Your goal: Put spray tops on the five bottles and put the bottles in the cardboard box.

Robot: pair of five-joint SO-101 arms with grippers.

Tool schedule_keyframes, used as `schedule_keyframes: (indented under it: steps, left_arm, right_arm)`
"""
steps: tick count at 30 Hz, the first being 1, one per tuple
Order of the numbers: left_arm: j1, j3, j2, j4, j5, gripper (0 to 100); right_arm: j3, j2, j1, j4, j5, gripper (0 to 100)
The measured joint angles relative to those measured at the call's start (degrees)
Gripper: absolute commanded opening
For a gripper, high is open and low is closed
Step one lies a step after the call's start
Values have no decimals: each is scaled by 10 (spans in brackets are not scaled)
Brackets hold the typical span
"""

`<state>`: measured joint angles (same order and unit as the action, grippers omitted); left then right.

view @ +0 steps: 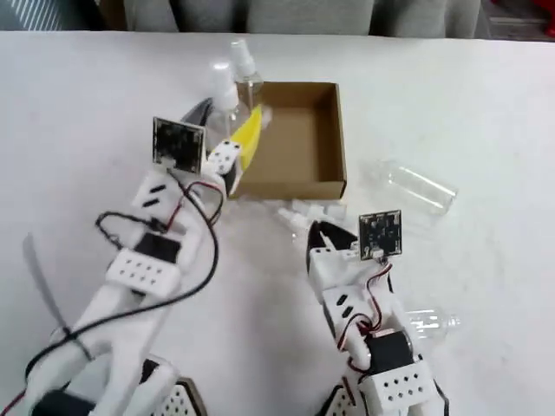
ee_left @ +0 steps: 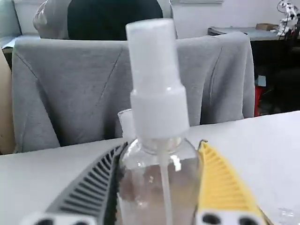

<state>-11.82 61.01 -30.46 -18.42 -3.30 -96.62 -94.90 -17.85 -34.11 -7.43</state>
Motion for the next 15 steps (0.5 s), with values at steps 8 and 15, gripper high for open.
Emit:
schedule_keyframes:
  steps: [8, 15]
  left_arm:
    - [-10, -13, 214, -225, -7, 22]
    - [-10, -110, 384, -287, -7, 22]
  right_arm:
    - [0, -12, -1, -8, 5, 15]
    - [0, -12, -1, -8, 5, 15]
